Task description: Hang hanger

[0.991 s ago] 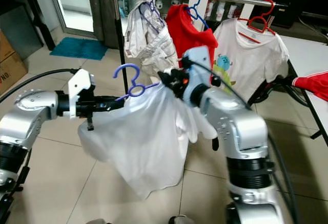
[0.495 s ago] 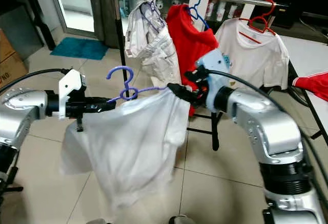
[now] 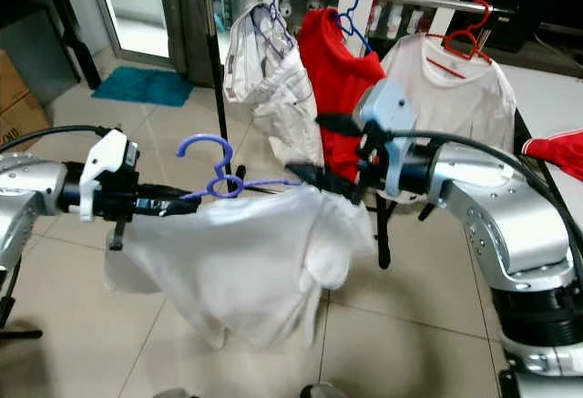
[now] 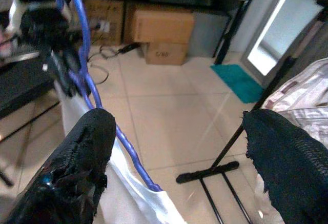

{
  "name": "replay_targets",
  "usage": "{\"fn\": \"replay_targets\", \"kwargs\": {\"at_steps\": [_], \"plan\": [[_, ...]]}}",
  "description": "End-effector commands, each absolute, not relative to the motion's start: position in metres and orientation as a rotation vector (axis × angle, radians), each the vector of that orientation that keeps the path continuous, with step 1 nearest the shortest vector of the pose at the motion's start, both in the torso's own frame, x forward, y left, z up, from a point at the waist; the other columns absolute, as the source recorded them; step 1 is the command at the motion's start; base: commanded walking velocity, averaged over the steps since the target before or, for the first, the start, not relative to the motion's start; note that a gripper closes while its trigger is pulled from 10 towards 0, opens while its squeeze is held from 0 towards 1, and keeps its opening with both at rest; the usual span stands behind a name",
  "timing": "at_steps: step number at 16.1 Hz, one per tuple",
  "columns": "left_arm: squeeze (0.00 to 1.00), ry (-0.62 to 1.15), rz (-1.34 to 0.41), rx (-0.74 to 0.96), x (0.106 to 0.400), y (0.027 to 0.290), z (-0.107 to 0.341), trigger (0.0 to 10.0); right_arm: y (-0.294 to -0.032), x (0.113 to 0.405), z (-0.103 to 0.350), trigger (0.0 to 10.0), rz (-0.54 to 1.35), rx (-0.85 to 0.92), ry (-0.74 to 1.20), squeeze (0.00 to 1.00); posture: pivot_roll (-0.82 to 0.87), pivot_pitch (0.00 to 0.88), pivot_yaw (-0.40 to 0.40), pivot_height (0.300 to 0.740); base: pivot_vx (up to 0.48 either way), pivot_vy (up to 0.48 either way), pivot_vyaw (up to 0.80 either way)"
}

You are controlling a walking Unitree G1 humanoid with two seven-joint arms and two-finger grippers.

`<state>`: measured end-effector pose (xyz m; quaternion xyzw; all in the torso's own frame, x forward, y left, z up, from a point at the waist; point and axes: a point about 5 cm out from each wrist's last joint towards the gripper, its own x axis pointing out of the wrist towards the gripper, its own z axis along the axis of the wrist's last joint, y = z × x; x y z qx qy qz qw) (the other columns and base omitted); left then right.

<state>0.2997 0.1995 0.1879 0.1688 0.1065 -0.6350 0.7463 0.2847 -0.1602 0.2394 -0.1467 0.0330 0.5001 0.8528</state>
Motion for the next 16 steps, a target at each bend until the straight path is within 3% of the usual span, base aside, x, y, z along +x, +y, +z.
{"fn": "replay_targets", "kwargs": {"at_steps": [1,4,7,10,13,14,15,16], "plan": [[0.0,0.194,-1.389,0.379,0.299,0.2,0.196,0.0,-0.165,0.288,0.241,10.0,1.02,-0.353,0.078,0.0,-0.05,0.0,-0.042,0.74,0.0,0.0,0.0],[0.0,0.205,-1.271,0.428,0.304,0.21,0.19,0.0,-0.162,0.296,0.226,10.0,0.879,-0.337,0.188,0.0,-0.04,0.0,-0.056,0.74,0.0,0.0,0.0],[0.0,0.146,-1.026,0.429,0.319,0.21,0.19,0.0,-0.144,0.304,0.2,10.0,0.65,-0.145,0.296,0.0,-0.03,0.0,-0.053,0.74,0.0,0.0,0.0],[0.0,0.11,-1.057,0.362,0.316,0.191,0.185,0.0,-0.118,0.304,0.183,10.0,0.565,-0.055,0.346,0.0,-0.03,0.0,-0.053,0.74,0.0,0.0,0.0],[0.0,0.117,-1.065,0.356,0.314,0.187,0.181,0.0,-0.112,0.309,0.181,10.0,0.447,-0.004,0.344,0.0,-0.03,0.0,-0.05,0.74,0.0,0.0,0.0],[0.0,0.12,-1.072,0.352,0.314,0.186,0.181,0.0,-0.113,0.313,0.181,8.9,0.398,0.022,0.341,0.0,-0.03,0.0,-0.052,0.74,0.0,0.0,0.0],[0.0,0.121,-1.075,0.35,0.313,0.186,0.181,0.0,-0.114,0.314,0.182,5.0,0.385,0.034,0.339,0.0,-0.03,0.0,-0.052,0.74,0.0,0.0,0.0],[0.0,0.122,-1.076,0.349,0.313,0.185,0.181,0.0,-0.115,0.315,0.182,5.0,0.373,0.041,0.34,0.0,-0.03,0.0,-0.051,0.74,0.0,0.0,0.0]]}}
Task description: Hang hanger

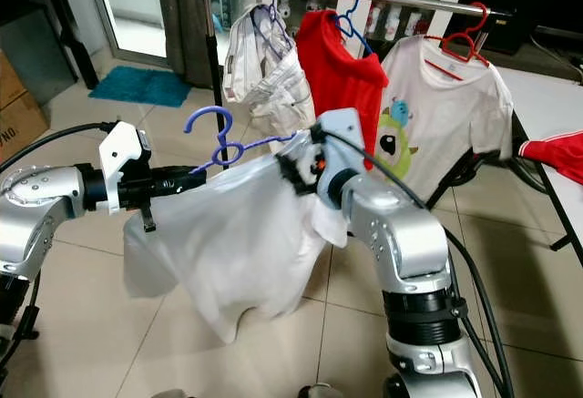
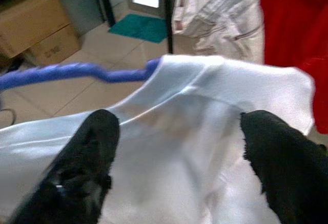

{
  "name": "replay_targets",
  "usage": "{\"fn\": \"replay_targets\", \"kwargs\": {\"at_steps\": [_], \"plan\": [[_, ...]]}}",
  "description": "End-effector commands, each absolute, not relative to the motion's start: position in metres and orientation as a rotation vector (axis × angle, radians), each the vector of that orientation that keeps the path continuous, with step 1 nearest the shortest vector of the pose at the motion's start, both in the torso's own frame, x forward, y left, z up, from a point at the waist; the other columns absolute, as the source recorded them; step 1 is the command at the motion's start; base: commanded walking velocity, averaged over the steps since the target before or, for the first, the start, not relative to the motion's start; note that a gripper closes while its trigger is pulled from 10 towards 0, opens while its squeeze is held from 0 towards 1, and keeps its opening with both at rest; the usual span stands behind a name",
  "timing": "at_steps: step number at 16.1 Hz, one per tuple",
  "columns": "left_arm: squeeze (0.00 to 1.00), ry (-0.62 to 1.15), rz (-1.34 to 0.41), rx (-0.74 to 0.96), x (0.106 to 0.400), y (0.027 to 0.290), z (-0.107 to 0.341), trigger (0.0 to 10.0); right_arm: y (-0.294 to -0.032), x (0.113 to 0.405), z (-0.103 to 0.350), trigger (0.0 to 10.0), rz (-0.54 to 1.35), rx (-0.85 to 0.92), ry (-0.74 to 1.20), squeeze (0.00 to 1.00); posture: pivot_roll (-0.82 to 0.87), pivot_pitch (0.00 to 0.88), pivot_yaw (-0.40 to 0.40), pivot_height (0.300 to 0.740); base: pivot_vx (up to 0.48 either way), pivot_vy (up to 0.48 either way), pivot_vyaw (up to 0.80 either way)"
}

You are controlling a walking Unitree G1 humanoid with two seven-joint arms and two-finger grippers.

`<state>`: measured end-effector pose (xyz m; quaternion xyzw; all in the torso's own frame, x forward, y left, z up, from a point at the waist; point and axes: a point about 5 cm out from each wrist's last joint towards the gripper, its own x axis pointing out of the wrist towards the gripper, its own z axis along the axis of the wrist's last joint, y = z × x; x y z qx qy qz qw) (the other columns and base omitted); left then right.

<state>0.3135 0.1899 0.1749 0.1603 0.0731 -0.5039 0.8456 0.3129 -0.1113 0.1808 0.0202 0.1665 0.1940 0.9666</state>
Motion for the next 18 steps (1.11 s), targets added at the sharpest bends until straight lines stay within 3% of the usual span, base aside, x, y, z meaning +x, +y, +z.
{"fn": "replay_targets", "kwargs": {"at_steps": [1,10,15,18], "plan": [[0.0,0.124,-1.078,0.347,0.312,0.185,0.181,0.0,-0.115,0.316,0.183,4.7,0.361,0.044,0.341,0.0,-0.03,0.0,-0.051,0.74,0.0,0.0,0.0],[0.0,0.151,-1.171,0.322,0.303,0.181,0.182,0.0,-0.117,0.321,0.186,3.6,0.311,0.024,0.317,0.0,-0.03,0.0,-0.052,0.74,0.0,0.0,0.0],[0.0,0.159,-1.186,0.32,0.302,0.182,0.184,0.0,-0.119,0.323,0.187,0.4,0.301,0.017,0.311,0.0,-0.03,0.0,-0.048,0.74,0.0,0.0,0.0],[0.0,0.159,-1.183,0.323,0.303,0.183,0.184,0.0,-0.119,0.323,0.187,0.0,0.299,0.016,0.308,0.0,-0.03,0.0,-0.046,0.74,0.0,0.0,0.0]]}}
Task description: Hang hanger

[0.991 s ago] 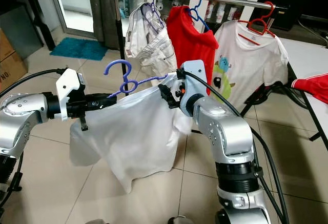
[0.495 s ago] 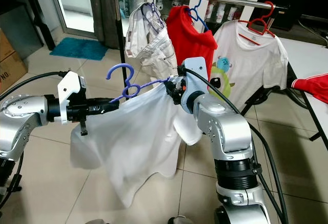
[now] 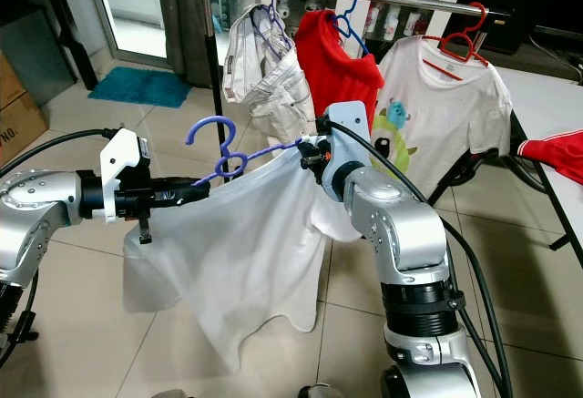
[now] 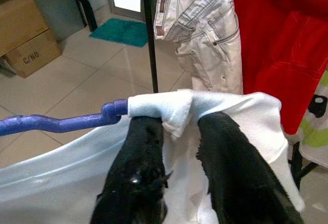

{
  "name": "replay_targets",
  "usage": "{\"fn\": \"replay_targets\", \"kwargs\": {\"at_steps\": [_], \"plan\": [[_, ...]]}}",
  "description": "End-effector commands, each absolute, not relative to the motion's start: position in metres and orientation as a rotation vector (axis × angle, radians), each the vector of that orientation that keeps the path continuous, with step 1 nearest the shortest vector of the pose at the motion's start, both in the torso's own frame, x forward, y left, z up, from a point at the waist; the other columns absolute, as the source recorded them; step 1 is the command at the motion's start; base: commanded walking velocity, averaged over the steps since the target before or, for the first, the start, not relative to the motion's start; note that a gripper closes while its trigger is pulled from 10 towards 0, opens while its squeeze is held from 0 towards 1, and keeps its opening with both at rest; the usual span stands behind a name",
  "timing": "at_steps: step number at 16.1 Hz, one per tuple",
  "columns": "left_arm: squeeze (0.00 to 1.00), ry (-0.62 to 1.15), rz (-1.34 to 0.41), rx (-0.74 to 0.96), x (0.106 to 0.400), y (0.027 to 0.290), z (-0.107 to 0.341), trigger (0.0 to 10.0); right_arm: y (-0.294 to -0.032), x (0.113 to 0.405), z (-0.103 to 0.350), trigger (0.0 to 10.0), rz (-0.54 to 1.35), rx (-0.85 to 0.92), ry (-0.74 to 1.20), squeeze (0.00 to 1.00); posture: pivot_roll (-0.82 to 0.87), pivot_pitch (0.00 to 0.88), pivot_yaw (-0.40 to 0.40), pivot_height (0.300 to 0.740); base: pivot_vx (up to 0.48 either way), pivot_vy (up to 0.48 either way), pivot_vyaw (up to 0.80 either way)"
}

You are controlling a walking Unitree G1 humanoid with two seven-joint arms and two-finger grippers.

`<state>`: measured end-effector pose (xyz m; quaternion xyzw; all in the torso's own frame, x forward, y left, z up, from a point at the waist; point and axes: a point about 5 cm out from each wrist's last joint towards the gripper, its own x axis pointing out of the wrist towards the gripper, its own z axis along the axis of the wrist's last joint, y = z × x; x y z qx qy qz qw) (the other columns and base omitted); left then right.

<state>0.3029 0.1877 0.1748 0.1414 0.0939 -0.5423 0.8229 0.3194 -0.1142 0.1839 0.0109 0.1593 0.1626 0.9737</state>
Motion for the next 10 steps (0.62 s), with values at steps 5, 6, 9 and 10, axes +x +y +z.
{"fn": "replay_targets", "kwargs": {"at_steps": [5,6,9,10], "plan": [[0.0,0.185,-1.032,0.383,0.317,0.194,0.184,0.0,-0.116,0.32,0.187,0.0,0.352,-0.015,0.312,0.0,-0.04,0.0,-0.042,0.74,0.0,0.0,0.0],[0.0,0.189,-1.007,0.386,0.32,0.196,0.183,0.0,-0.114,0.318,0.187,0.0,0.373,-0.03,0.313,0.0,-0.04,0.0,-0.042,0.74,0.0,0.0,0.0],[0.0,0.19,-0.97,0.401,0.324,0.196,0.183,0.0,-0.108,0.315,0.189,0.0,0.435,-0.06,0.298,0.0,-0.04,0.0,-0.043,0.74,0.0,0.0,0.0],[0.0,0.188,-0.972,0.401,0.325,0.195,0.182,0.0,-0.106,0.314,0.191,0.0,0.455,-0.064,0.289,0.0,-0.04,0.0,-0.043,0.74,0.0,0.0,0.0]]}}
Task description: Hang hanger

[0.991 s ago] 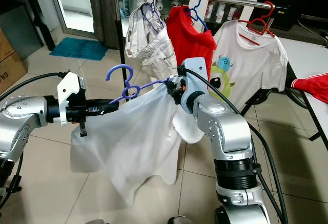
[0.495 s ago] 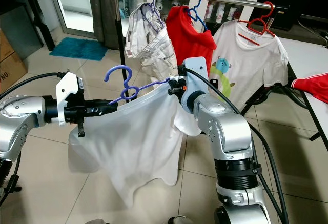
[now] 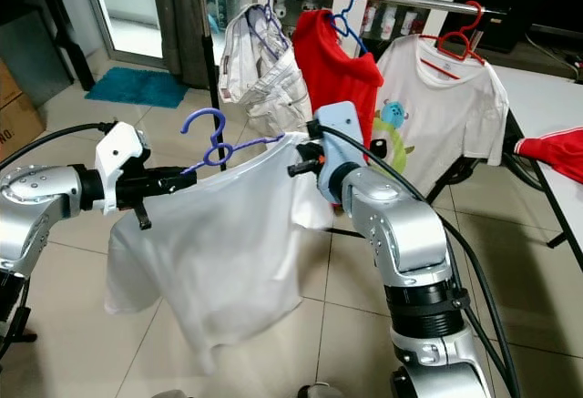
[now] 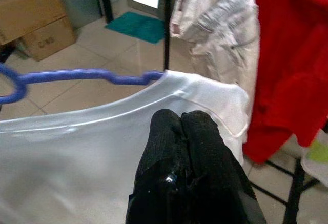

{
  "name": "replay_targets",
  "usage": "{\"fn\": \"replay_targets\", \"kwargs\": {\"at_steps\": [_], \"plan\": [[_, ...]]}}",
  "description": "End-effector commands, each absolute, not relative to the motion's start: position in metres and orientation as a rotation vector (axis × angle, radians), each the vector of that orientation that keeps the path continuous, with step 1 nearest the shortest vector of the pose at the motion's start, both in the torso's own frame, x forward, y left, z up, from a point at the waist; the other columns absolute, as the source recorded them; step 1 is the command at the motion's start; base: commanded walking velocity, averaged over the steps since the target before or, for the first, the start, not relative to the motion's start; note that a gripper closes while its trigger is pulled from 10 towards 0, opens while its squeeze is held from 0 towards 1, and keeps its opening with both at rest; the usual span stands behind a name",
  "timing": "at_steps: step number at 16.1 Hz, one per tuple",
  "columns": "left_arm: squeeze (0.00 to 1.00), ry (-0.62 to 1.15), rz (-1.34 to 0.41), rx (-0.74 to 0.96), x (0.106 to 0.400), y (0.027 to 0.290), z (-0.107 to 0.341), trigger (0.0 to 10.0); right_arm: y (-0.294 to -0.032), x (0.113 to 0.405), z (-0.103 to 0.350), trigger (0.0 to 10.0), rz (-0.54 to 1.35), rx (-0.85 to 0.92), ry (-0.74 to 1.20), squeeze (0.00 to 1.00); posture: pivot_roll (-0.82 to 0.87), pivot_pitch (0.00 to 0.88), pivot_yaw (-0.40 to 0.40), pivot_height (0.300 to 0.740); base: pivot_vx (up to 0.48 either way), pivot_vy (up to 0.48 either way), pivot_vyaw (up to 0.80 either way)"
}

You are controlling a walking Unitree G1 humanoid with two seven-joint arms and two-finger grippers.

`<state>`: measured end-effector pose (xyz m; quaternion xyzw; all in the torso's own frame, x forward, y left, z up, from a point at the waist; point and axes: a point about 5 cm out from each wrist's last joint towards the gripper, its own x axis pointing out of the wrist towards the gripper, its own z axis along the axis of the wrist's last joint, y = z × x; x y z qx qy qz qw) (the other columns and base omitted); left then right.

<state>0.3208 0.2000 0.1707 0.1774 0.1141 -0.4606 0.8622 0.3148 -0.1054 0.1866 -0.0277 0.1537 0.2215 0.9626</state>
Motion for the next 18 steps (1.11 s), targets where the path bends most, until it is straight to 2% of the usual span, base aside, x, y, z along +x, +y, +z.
{"fn": "replay_targets", "kwargs": {"at_steps": [1,2,3,4,5,6,14,15,18], "plan": [[0.0,0.184,-0.98,0.396,0.324,0.194,0.182,0.0,-0.105,0.313,0.191,0.0,0.462,-0.065,0.288,0.0,-0.04,0.0,-0.043,0.74,0.0,0.0,0.0],[0.0,0.18,-0.991,0.388,0.324,0.192,0.182,0.0,-0.103,0.313,0.191,0.0,0.468,-0.071,0.291,0.0,-0.04,0.0,-0.045,0.74,0.0,0.0,0.0],[0.0,0.178,-0.991,0.388,0.324,0.192,0.182,0.0,-0.103,0.313,0.189,2.4,0.468,-0.102,0.297,0.0,-0.04,0.0,-0.045,0.74,0.0,0.0,0.0],[0.0,0.175,-0.989,0.387,0.324,0.193,0.182,0.0,-0.104,0.313,0.187,10.0,0.457,-0.134,0.298,0.0,-0.04,0.0,-0.046,0.74,0.0,0.0,0.0],[0.0,0.166,-0.994,0.38,0.324,0.193,0.183,0.0,-0.104,0.313,0.186,10.0,0.468,-0.144,0.295,0.0,-0.04,0.0,-0.046,0.74,0.0,0.0,0.0],[0.0,0.159,-1.013,0.369,0.322,0.193,0.184,0.0,-0.106,0.314,0.185,10.0,0.467,-0.143,0.297,1.0,-0.04,0.0,-0.046,0.74,0.0,0.0,0.0],[0.0,0.151,-1.093,0.33,0.316,0.195,0.188,0.0,-0.111,0.315,0.185,10.0,0.439,-0.17,0.285,1.0,-0.04,0.0,-0.034,0.74,0.0,0.0,0.0],[0.0,0.15,-1.101,0.326,0.316,0.195,0.189,0.0,-0.113,0.315,0.183,10.0,0.423,-0.174,0.292,0.0,-0.04,0.0,-0.033,0.74,0.0,0.0,0.0],[0.0,0.151,-1.127,0.318,0.314,0.194,0.19,0.0,-0.12,0.318,0.181,10.0,0.363,-0.185,0.302,0.0,-0.04,0.0,-0.03,0.74,0.0,0.0,0.0]]}}
